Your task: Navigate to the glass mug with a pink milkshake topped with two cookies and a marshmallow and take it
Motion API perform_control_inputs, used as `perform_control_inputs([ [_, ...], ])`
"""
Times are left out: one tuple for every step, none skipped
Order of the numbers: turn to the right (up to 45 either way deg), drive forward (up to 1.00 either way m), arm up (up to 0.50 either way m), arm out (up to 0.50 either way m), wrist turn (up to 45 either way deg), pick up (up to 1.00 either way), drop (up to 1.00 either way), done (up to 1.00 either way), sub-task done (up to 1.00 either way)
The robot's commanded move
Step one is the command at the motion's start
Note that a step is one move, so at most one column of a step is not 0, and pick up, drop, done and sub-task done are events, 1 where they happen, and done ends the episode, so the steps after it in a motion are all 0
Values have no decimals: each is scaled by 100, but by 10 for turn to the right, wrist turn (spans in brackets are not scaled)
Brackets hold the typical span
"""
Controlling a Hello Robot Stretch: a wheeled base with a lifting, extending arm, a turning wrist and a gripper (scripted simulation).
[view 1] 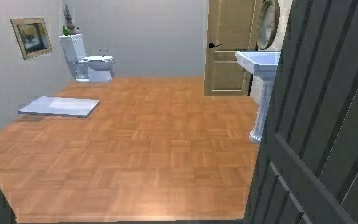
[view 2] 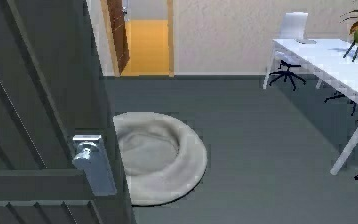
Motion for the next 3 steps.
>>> perform_control_inputs([
  [-60,0,0,0,0,0,0,0,0],
  [0,100,0,0,0,0,0,0,0],
  [-60,0,0,0,0,0,0,0,0],
])
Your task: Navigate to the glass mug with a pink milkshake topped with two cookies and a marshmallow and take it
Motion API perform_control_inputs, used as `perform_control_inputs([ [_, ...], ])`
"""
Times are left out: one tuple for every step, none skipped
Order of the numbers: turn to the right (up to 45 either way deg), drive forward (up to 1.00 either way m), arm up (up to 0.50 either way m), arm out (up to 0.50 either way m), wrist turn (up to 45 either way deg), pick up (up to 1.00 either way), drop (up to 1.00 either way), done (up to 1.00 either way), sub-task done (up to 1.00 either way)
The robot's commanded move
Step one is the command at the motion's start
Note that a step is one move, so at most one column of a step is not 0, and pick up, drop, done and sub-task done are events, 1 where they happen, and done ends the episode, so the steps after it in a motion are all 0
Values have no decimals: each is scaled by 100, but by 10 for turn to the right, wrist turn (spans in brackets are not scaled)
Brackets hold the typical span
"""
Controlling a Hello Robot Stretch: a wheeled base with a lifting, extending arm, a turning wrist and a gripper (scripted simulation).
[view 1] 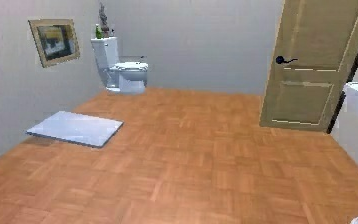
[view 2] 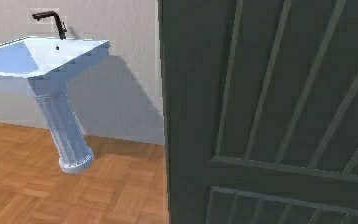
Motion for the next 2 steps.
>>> perform_control_inputs([
  [0,40,0,0,0,0,0,0,0],
  [150,0,0,0,0,0,0,0,0],
])
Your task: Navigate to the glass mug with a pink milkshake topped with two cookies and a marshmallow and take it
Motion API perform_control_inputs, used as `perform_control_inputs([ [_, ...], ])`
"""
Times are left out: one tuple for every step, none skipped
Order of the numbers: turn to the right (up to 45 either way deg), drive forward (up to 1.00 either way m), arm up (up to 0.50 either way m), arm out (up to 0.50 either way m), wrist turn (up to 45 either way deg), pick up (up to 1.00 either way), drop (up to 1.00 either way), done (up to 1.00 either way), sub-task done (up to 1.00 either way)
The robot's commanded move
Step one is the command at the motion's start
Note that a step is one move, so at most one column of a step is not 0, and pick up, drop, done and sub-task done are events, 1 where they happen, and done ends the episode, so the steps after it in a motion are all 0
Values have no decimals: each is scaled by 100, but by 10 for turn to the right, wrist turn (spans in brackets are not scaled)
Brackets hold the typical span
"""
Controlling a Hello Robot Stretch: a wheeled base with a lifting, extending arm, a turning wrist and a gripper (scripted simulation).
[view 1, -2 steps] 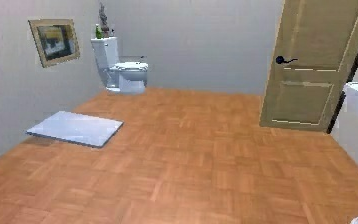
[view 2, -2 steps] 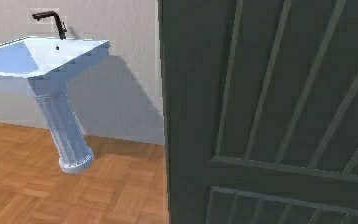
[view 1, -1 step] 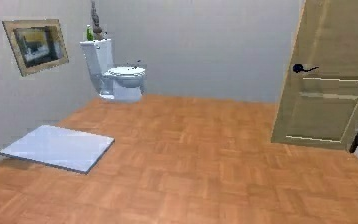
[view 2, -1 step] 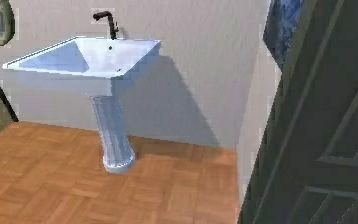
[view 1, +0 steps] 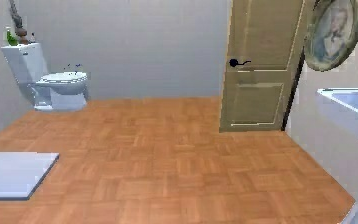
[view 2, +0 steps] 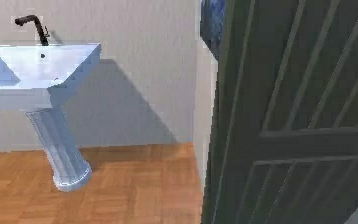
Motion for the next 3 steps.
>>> perform_control_inputs([
  [0,100,0,0,0,0,0,0,0],
  [0,100,0,0,0,0,0,0,0],
  [0,55,0,0,0,0,0,0,0],
])
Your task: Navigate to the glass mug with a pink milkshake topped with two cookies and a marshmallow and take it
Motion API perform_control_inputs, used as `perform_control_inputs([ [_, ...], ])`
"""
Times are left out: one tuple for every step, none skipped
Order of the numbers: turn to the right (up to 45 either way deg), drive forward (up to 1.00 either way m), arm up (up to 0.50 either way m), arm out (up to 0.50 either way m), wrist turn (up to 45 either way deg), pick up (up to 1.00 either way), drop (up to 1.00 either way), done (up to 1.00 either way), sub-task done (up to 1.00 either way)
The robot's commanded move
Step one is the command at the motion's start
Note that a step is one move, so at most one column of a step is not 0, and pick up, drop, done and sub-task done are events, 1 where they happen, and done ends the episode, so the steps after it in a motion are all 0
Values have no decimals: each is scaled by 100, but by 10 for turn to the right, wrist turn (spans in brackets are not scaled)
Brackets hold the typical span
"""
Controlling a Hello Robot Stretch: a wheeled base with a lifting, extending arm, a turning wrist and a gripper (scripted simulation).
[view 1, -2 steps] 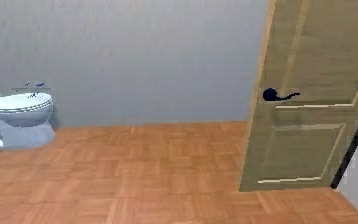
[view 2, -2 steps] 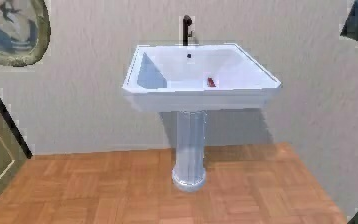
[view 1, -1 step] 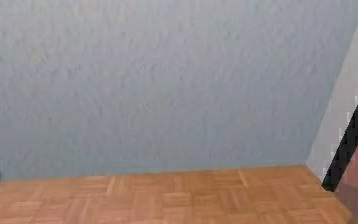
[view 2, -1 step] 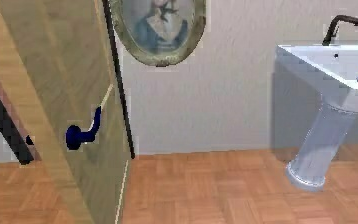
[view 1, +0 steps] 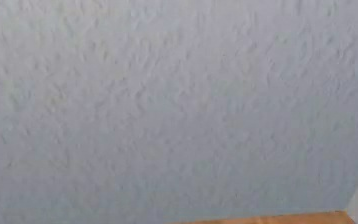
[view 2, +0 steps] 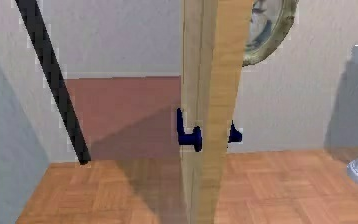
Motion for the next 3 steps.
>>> perform_control_inputs([
  [450,0,0,0,0,0,0,0,0],
  [90,0,0,0,0,0,0,0,0],
  [0,40,0,0,0,0,0,0,0],
])
